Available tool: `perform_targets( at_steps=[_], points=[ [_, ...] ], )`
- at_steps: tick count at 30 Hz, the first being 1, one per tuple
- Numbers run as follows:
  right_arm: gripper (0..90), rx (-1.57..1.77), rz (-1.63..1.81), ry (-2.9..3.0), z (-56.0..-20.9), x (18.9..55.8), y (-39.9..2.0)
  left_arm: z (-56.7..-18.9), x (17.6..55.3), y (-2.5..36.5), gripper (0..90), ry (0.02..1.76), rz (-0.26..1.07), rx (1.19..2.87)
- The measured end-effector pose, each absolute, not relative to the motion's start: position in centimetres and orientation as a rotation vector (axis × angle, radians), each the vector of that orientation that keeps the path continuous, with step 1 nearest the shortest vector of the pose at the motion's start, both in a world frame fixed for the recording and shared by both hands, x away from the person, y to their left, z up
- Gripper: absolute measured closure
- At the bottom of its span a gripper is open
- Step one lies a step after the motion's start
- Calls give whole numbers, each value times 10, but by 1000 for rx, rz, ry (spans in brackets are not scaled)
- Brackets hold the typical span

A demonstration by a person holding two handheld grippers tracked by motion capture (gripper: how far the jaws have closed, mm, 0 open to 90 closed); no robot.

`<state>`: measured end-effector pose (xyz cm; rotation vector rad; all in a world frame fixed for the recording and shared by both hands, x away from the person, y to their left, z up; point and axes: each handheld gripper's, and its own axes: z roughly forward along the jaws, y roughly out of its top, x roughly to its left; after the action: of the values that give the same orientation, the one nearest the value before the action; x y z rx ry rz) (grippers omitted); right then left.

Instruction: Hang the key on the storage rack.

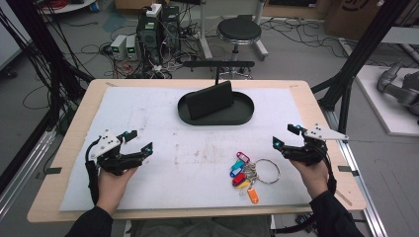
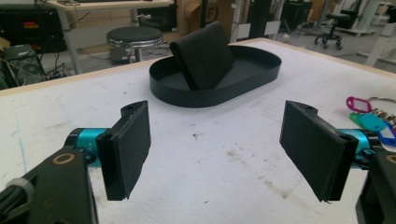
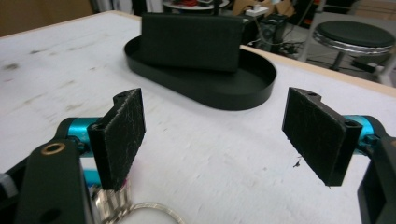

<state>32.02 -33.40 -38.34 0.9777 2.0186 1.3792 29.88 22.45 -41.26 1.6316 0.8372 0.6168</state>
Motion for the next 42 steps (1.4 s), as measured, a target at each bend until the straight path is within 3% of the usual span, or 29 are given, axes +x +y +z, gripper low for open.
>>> perform_targets(
  at_steps=[10, 11, 12, 13, 16, 17, 21, 24, 39, 42],
  points=[
    [218, 934, 1312, 2071, -396, 295, -342, -412, 296, 232, 248, 871, 658, 1619],
    [275, 974, 1289, 2079, -401, 293, -346, -412, 295, 232, 248, 876, 671, 1623],
    [275, 974, 1289, 2079, -401, 293, -346, -412, 295, 232, 248, 876, 671, 1623],
    [397, 996, 1291, 2124, -407, 292, -352, -413, 296, 232, 248, 880, 676, 1623],
    [426, 1017, 1288, 2145, -411, 291, -354, -415, 297, 233, 248, 888, 675, 1628],
    [513, 1049, 1296, 2168, -416, 290, -356, -416, 298, 233, 248, 891, 665, 1628],
    [580, 1076, 1278, 2226, -424, 295, -354, -420, 300, 233, 248, 910, 644, 1624],
    [682, 1061, 1239, 2307, -433, 304, -349, -420, 301, 232, 248, 901, 655, 1639],
    [763, 1074, 1089, 2433, -451, 322, -337, -422, 299, 232, 248, 894, 661, 1659],
    [826, 1050, 1034, 2442, -451, 321, -333, -423, 299, 231, 248, 899, 663, 1666]
  ],
)
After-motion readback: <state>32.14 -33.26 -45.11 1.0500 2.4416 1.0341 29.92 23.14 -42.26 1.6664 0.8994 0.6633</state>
